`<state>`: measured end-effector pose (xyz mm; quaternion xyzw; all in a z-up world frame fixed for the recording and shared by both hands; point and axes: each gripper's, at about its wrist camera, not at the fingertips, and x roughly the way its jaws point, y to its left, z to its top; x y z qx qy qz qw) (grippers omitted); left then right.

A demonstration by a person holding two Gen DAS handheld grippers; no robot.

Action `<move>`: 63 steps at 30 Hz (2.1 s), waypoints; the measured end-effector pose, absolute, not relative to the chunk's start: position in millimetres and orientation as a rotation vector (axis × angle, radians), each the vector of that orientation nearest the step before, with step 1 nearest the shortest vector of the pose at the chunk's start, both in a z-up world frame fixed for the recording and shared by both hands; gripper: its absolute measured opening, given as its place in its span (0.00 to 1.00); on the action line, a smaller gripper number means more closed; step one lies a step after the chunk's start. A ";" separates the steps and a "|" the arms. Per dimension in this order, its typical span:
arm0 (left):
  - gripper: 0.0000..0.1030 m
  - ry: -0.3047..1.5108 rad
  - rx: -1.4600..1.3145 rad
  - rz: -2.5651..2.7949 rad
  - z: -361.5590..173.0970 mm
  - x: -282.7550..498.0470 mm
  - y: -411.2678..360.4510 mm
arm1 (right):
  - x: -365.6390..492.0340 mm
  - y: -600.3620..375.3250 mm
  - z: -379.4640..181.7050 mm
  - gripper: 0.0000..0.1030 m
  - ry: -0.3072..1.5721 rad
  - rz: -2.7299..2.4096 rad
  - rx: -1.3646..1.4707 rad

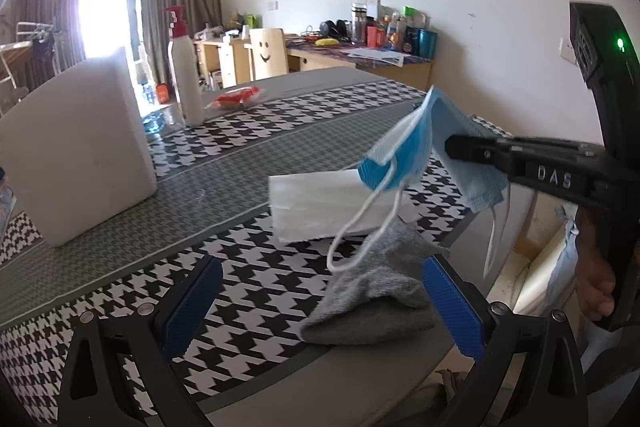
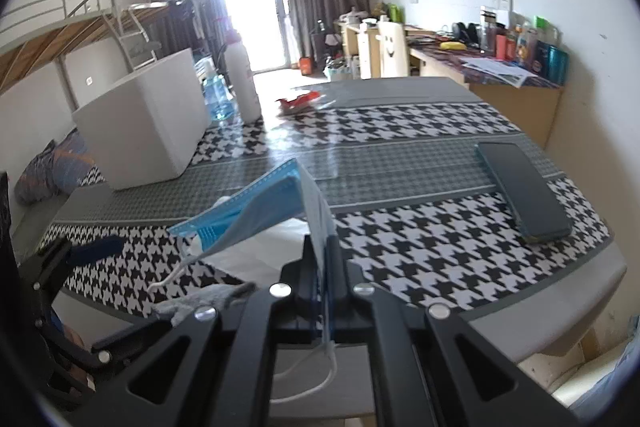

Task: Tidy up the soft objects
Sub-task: 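Grasp the blue face mask with the right tool while the left tool reaches the grey cloth, then grasp the grey cloth with the left tool while the right tool holds the mask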

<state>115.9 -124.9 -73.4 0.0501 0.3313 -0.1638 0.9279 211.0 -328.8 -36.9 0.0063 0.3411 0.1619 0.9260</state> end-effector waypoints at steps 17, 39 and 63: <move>0.76 0.807 0.139 -0.423 -94.6 129.2 -146.3 | 200.7 -353.3 -30.4 0.06 0.663 0.283 0.040; 0.24 0.821 0.166 -0.441 -94.9 117.4 -147.1 | 196.9 -357.6 -29.1 0.06 0.653 0.283 0.059; 0.24 0.691 0.129 -0.281 -54.6 106.6 -108.2 | 192.9 -346.1 -5.4 0.06 0.579 0.314 0.065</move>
